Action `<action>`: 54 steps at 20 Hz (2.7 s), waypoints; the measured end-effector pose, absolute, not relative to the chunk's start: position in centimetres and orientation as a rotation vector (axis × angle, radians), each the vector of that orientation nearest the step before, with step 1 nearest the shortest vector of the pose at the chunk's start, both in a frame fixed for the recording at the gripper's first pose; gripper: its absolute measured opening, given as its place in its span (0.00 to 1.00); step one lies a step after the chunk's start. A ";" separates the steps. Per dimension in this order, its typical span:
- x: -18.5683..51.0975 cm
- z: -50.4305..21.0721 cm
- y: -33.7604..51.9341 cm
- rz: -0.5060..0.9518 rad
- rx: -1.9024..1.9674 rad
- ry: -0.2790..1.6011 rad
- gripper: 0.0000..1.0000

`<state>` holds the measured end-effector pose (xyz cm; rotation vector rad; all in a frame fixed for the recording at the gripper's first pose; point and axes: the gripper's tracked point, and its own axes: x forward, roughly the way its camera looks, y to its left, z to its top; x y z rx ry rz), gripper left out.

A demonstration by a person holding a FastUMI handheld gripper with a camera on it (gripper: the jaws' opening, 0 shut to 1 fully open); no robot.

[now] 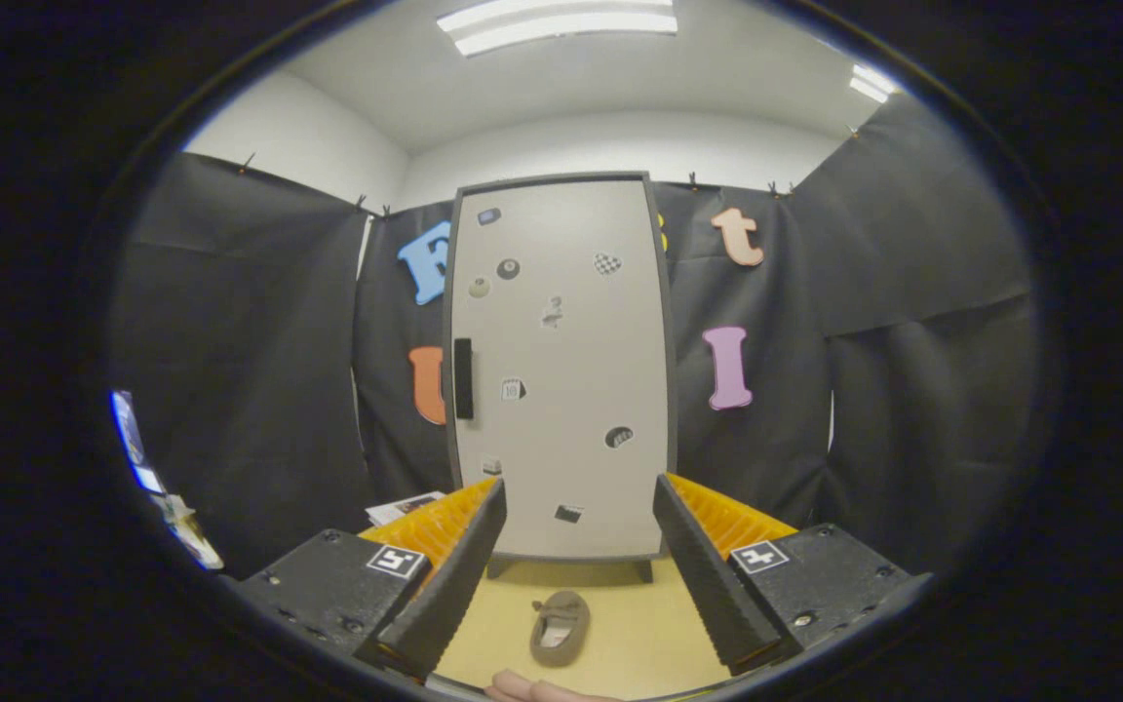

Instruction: Open the shoe cabinet door, grab the shoes and put them into the shoe cabinet, then close the shoe cabinet door.

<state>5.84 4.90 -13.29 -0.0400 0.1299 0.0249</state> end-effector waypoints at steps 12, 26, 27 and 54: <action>11.4 -37.9 11.3 0.166 0.068 0.640 0.93; 23.7 -19.7 16.2 0.183 0.005 0.215 0.93; 24.8 -18.3 16.9 0.188 0.002 0.191 0.93; 37.7 -10.8 25.3 0.185 -0.016 0.270 0.29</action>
